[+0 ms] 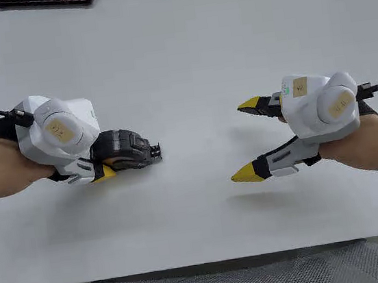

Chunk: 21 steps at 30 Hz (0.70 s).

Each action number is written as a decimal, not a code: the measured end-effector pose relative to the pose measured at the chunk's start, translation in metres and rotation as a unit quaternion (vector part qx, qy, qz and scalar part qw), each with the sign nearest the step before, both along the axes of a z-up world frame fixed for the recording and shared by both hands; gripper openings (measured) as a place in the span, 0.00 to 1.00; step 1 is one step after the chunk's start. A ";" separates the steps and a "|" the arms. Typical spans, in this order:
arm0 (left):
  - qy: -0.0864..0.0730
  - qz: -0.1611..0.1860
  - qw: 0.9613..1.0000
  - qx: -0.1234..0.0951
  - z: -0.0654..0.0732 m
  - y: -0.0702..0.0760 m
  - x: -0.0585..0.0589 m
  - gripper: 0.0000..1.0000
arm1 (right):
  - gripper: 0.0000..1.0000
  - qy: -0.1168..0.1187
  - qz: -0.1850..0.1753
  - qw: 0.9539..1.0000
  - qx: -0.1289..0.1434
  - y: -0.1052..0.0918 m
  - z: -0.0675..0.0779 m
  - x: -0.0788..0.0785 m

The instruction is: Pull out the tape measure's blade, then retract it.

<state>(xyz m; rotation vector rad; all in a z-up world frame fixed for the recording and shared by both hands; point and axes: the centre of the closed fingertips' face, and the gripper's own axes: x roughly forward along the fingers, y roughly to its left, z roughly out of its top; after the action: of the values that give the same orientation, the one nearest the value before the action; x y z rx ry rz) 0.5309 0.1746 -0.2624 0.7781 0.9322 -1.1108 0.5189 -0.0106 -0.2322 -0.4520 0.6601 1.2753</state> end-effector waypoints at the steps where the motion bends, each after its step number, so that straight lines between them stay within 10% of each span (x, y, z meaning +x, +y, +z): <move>1: 0.000 0.001 1.000 0.000 0.000 0.000 0.000 0.29 | 0.73 0.001 -0.001 1.000 0.002 0.002 -0.001 0.001; 21: 0.004 0.001 1.000 0.002 0.000 0.001 -0.001 0.29 | 0.55 0.024 0.014 0.999 0.043 0.042 -0.011 0.014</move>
<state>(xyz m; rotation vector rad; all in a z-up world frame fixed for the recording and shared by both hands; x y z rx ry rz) 0.5303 0.1753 -0.2626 0.7765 0.9416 -1.1118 0.5333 0.0318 -0.2434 -0.3629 0.6387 1.3399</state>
